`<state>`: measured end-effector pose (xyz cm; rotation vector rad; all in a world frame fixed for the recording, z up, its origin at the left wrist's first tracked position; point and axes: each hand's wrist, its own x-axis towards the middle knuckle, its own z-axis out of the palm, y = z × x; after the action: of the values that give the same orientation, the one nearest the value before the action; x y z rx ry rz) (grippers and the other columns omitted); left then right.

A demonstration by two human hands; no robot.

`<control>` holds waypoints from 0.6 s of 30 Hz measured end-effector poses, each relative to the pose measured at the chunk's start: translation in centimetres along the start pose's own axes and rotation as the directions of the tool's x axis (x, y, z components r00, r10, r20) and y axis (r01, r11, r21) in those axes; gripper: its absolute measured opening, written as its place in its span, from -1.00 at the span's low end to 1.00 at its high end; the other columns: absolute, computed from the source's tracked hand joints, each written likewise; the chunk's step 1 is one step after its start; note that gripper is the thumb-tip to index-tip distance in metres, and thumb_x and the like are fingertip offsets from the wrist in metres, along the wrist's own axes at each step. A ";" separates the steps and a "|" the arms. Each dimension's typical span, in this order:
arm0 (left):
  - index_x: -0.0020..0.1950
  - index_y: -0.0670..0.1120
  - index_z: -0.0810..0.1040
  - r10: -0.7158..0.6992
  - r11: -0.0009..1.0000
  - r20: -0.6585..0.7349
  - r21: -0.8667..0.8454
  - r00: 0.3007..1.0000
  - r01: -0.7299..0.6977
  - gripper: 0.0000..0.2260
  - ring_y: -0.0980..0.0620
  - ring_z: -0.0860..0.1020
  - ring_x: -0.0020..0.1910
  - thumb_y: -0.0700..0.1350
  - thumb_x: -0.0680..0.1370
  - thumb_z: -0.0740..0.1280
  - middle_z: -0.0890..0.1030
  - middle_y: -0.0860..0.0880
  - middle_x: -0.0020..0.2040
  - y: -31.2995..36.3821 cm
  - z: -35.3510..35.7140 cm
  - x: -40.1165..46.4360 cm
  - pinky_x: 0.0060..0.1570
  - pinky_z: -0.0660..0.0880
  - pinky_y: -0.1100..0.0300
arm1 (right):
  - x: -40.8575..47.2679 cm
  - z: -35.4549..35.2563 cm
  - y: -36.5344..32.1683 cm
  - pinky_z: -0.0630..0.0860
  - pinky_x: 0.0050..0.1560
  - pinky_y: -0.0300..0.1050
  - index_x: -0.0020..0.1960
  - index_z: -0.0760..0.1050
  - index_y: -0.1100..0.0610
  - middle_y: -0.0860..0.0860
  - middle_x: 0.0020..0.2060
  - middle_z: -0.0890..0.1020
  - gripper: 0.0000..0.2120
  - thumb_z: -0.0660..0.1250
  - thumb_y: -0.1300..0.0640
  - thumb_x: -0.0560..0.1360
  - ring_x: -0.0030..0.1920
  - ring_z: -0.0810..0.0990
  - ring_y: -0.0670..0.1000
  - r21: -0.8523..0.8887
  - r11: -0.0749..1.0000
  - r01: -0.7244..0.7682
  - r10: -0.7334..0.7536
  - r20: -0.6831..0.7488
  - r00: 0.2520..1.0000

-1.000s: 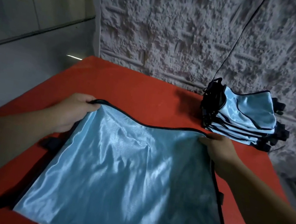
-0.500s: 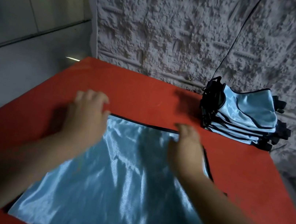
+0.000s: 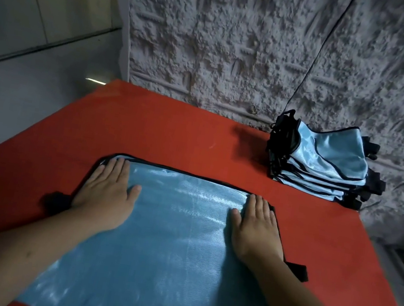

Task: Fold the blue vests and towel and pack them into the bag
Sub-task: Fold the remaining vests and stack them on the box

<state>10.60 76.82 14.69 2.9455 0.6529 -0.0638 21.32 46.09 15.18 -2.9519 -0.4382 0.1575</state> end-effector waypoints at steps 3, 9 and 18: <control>0.65 0.05 -0.23 0.041 0.999 0.007 0.025 0.999 -0.041 -0.43 0.02 -0.25 0.62 0.18 0.67 -0.22 -0.22 0.06 0.65 0.2 -0.2 0.0 0.58 -0.26 0.03 | 0.4 0.2 -0.6 -0.22 0.60 0.12 0.65 -0.21 -0.03 0.04 0.65 -0.14 -0.37 -0.24 -0.23 0.65 0.63 -0.24 0.08 -0.020 0.999 -0.046 0.046 0.004 0.999; 0.64 0.17 -0.22 0.226 0.974 0.023 -0.025 0.974 -0.225 -0.49 0.00 -0.18 0.63 0.13 0.68 -0.21 -0.14 0.19 0.62 -0.8 -0.5 0.3 0.58 -0.22 -0.10 | 0.1 -1.3 -1.1 -0.25 0.59 0.15 0.64 -0.29 -0.09 0.08 0.64 -0.19 -0.43 -0.20 -0.14 0.68 0.62 -0.27 0.12 0.009 0.999 -0.031 0.030 0.027 0.999; 0.66 0.12 -0.06 0.128 0.992 -0.044 -0.006 0.991 -0.128 -0.47 -0.03 -0.10 0.64 0.14 0.67 -0.19 -0.04 0.01 0.66 -0.5 0.7 -0.9 0.59 -0.17 0.00 | -1.9 0.8 -2.3 -0.22 0.59 0.14 0.64 -0.26 -0.06 0.12 0.64 -0.11 -0.43 -0.22 -0.15 0.68 0.62 -0.22 0.21 -0.046 0.999 -0.005 0.006 0.014 1.000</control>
<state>9.54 76.83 14.03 2.9802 0.4663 0.0148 18.75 47.83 14.92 -2.9995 -0.4414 0.1706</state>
